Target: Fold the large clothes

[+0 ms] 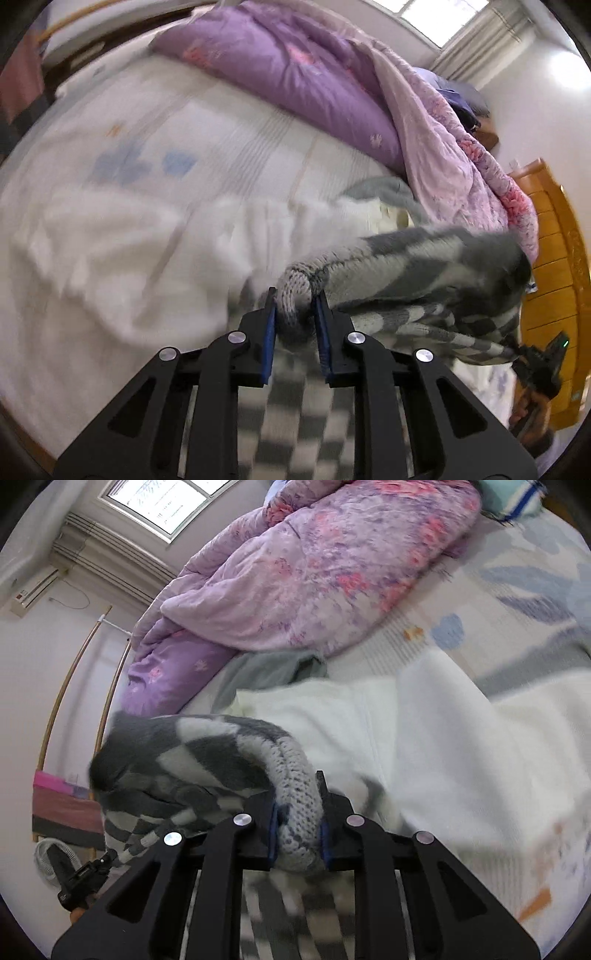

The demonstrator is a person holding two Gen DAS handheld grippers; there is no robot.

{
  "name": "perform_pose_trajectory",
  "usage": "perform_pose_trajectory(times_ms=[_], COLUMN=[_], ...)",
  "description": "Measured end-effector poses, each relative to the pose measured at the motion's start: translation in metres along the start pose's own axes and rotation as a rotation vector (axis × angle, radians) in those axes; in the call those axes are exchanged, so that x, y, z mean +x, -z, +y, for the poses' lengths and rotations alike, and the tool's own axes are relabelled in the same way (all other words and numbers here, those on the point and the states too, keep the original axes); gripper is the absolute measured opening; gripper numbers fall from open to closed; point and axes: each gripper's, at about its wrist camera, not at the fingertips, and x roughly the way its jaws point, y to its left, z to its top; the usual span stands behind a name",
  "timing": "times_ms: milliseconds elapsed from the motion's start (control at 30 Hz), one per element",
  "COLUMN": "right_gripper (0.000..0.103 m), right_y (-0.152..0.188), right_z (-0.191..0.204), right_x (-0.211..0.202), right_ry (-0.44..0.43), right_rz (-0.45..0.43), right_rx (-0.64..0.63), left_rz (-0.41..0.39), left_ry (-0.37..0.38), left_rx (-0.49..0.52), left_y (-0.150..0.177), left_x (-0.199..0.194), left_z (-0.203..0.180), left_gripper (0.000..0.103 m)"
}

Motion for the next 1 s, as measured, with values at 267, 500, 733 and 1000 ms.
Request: perform_pose_trajectory(times_ms=[267,500,733,1000], right_gripper=[0.015,0.014,0.014,0.016], right_y=[0.116,0.175,0.189,0.224], right_z=[-0.043,-0.079,-0.077,-0.115], right_x=[-0.053,-0.044,-0.068,-0.046], right_ry=[0.069,0.149,0.157,0.257], right_rz=[0.105,0.223,0.242,0.318], right_rx=[0.019,0.082,0.027,0.009], left_rz=[0.108,0.228,0.27,0.308], left_ry=[-0.004,-0.076,-0.144,-0.021], left_rx=[-0.174,-0.301,-0.404,-0.395], left_y=[0.113,0.193,0.226,0.226], left_x=[-0.029,-0.019,-0.039,-0.016], left_z=[0.059,0.101,0.134,0.125], left_gripper=[0.019,0.019,0.0,0.024])
